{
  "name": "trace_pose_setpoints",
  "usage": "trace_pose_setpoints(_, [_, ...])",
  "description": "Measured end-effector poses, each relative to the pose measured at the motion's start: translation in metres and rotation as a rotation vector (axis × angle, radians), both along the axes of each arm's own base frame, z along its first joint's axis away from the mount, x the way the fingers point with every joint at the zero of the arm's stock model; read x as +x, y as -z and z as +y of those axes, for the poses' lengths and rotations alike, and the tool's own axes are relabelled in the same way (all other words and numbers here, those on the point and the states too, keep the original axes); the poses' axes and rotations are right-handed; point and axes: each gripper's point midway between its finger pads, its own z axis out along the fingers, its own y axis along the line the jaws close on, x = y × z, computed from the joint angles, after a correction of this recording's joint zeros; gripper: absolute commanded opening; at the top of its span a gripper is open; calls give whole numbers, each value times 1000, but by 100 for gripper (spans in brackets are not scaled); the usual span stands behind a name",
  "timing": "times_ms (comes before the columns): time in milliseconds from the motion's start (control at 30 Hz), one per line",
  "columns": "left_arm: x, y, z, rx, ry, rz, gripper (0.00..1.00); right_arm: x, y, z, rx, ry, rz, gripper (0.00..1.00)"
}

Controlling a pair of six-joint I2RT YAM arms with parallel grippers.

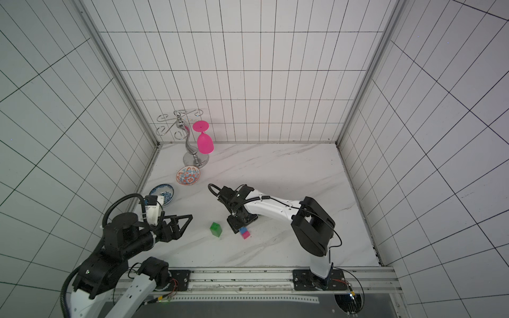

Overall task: Assemble the letter r with lego
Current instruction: Adjust the lego brick at the center of the board, then pick up the lego brick from the center of the board.

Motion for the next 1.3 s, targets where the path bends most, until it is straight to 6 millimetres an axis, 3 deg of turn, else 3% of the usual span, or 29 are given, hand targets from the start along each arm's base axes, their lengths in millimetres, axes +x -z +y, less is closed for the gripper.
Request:
trace_pose_setpoints(267, [0, 0, 0, -3, -6, 3, 97, -15, 11, -16, -11, 35, 4, 69])
trace_pose_setpoints(467, [0, 0, 0, -9, -9, 8, 97, -15, 14, -12, 15, 35, 4, 67])
trace_pose_setpoints(933, [1, 5, 0, -15, -16, 28, 97, -13, 26, -4, 18, 14, 8, 45])
trace_pose_setpoints(1300, [1, 12, 0, -16, -19, 47, 97, -13, 33, -3, 2, 6, 16, 36])
